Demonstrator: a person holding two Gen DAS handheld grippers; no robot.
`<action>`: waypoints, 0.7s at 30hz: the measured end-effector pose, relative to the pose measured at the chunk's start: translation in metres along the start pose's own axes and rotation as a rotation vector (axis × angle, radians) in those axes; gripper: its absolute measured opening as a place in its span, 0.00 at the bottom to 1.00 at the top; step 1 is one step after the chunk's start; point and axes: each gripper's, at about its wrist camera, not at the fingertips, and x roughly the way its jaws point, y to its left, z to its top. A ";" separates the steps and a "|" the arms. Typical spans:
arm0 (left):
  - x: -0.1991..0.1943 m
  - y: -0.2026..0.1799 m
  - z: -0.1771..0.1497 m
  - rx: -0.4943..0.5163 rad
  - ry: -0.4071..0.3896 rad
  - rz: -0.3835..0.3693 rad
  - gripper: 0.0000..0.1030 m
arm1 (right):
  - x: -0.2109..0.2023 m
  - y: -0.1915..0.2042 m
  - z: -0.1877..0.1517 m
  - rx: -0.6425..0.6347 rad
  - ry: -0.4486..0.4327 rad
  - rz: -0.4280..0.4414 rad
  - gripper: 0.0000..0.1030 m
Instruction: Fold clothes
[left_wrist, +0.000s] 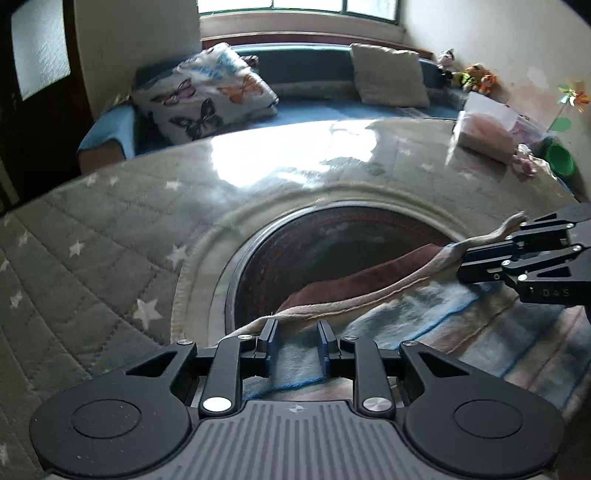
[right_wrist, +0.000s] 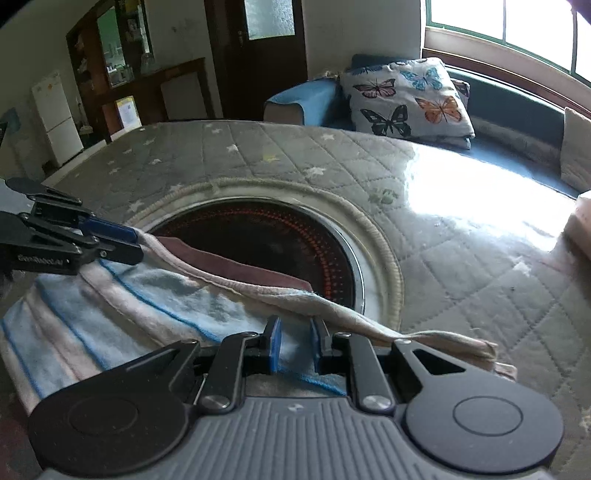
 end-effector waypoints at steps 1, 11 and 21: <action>-0.001 0.001 0.000 -0.006 -0.005 0.001 0.24 | 0.001 0.000 0.000 0.003 -0.002 -0.006 0.15; -0.007 -0.003 -0.009 -0.011 -0.023 0.000 0.24 | -0.001 0.034 -0.002 -0.058 -0.024 0.020 0.18; -0.005 0.000 -0.011 -0.055 -0.038 -0.001 0.25 | 0.005 0.070 -0.008 -0.130 -0.026 0.050 0.29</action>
